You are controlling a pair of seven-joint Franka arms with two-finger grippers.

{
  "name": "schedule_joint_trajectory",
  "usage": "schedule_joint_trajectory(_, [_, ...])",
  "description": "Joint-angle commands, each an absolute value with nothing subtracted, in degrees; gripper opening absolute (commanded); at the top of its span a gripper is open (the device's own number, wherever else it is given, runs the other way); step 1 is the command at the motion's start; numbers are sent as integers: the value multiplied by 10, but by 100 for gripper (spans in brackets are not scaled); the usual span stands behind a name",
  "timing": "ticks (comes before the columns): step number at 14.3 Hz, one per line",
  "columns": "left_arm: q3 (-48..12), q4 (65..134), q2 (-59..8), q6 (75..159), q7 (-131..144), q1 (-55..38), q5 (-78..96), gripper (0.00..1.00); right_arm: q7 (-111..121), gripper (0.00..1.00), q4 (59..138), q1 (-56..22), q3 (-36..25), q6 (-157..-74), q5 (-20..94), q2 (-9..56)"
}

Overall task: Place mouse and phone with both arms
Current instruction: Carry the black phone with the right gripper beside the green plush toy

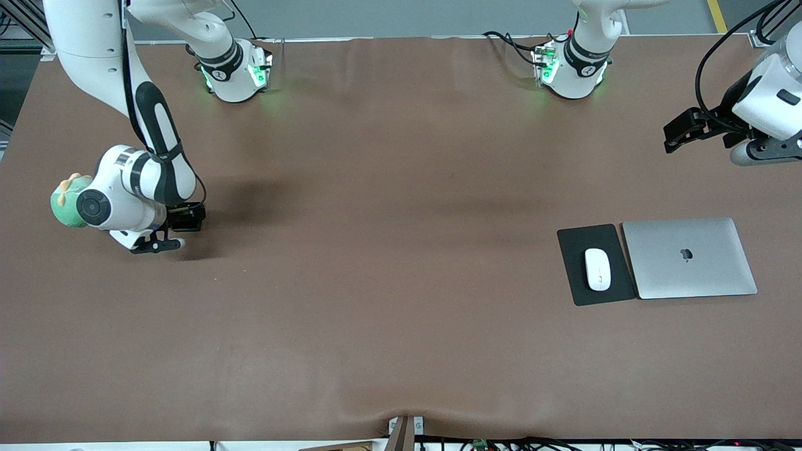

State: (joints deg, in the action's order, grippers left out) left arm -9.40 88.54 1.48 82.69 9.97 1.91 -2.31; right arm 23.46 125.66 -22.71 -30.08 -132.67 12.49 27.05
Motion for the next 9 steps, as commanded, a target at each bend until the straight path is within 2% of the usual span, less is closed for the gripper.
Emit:
schedule_joint_trajectory(1, [-92,888,31,817,80,24,-11,100,250,100,1203,-219,-297,-1260,127,256])
schedule_joint_trajectory(5, [-92,889,31,821,69,24,-10,100,250,100,1020,-194,-300,-1023,125,262])
schedule_joint_trajectory(9, [-92,890,31,821,69,24,-10,100,250,100,918,-178,-300,-954,120,262])
